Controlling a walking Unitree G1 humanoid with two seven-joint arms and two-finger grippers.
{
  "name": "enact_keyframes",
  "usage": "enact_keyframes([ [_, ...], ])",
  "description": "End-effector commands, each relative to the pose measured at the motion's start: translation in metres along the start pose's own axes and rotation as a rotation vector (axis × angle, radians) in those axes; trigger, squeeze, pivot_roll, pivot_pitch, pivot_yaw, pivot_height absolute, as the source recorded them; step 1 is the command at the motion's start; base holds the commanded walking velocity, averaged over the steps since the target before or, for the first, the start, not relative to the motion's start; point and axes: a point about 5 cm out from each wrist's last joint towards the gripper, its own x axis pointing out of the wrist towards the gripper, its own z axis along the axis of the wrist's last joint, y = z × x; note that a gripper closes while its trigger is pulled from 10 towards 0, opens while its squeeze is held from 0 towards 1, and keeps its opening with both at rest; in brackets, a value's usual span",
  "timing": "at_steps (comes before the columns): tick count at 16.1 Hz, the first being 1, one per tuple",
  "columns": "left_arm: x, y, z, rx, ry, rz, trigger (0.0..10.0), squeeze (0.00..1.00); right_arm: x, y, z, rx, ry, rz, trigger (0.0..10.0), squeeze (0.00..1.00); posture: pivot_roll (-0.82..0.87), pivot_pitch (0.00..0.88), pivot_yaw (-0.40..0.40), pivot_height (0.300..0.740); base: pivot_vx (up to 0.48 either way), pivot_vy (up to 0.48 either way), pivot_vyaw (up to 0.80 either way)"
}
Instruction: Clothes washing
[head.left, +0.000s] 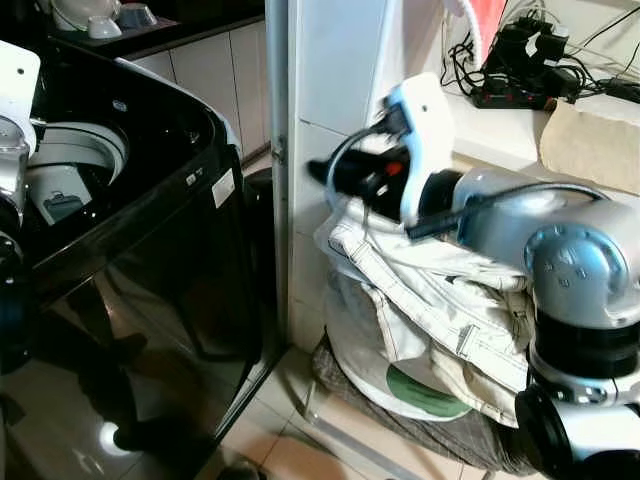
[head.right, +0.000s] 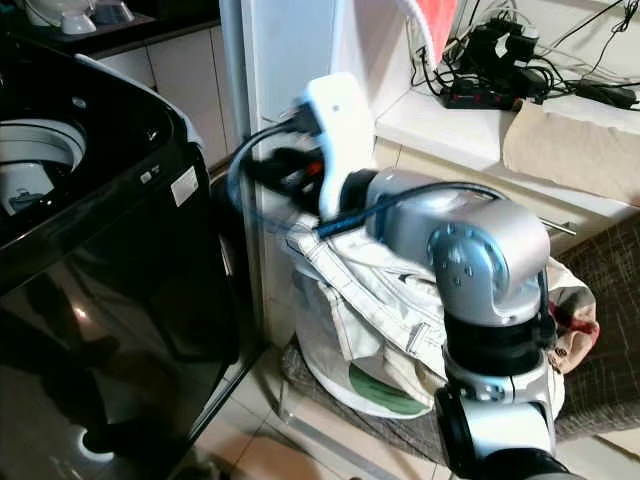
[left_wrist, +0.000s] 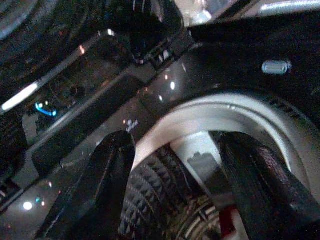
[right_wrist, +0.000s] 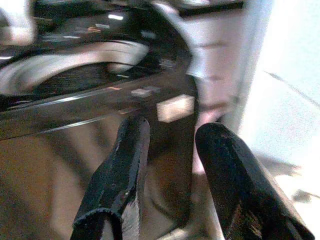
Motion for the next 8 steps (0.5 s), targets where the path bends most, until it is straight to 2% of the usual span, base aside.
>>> enact_keyframes([
  [1, -0.005, -0.027, 0.042, -0.152, -0.218, -0.19, 10.0, 1.0, -0.003, -0.04, 0.0, 0.027, 0.021, -0.305, 10.0, 0.49, -0.01, 0.0, -0.01, 0.74, 0.0, 0.0, 0.0],
  [2, -0.011, -0.047, 0.06, -0.277, -0.345, -0.349, 10.0, 0.93, -0.008, -0.055, -0.004, 0.028, 0.05, -0.408, 10.0, 1.0, -0.01, 0.0, -0.009, 0.74, 0.0, 0.0, 0.0],
  [3, -0.021, -0.069, 0.071, -0.36, -0.422, -0.492, 10.0, 0.0, -0.014, -0.068, -0.01, 0.033, 0.084, -0.485, 10.0, 1.0, -0.01, 0.0, -0.014, 0.74, 0.0, 0.0, 0.0],
  [4, -0.037, -0.095, 0.075, -0.35, -0.498, -0.641, 10.0, 0.0, -0.021, -0.082, -0.014, 0.066, 0.112, -0.547, 10.0, 1.0, -0.01, 0.0, -0.013, 0.74, 0.0, 0.0, 0.0],
  [5, -0.057, -0.114, 0.077, -0.341, -0.58, -0.747, 10.0, 0.0, -0.027, -0.092, -0.016, 0.077, 0.136, -0.593, 10.0, 1.0, -0.01, 0.0, -0.012, 0.74, 0.0, 0.0, 0.0],
  [6, -0.067, -0.12, 0.077, -0.35, -0.61, -0.797, 10.0, 0.0, -0.03, -0.095, -0.017, 0.069, 0.154, -0.603, 10.0, 1.0, -0.02, 0.0, -0.009, 0.74, 0.0, 0.0, 0.0],
  [7, -0.1, -0.139, 0.073, -0.342, -0.683, -0.946, 10.0, 0.0, -0.036, -0.101, -0.023, 0.047, 0.252, -0.601, 10.0, 1.0, -0.02, 0.0, -0.005, 0.74, 0.0, 0.0, 0.0],
  [8, -0.109, -0.144, 0.07, -0.325, -0.696, -0.986, 10.0, 0.0, -0.038, -0.103, -0.025, 0.048, 0.27, -0.605, 10.0, 1.0, -0.02, 0.0, -0.006, 0.74, 0.0, 0.0, 0.0],
])
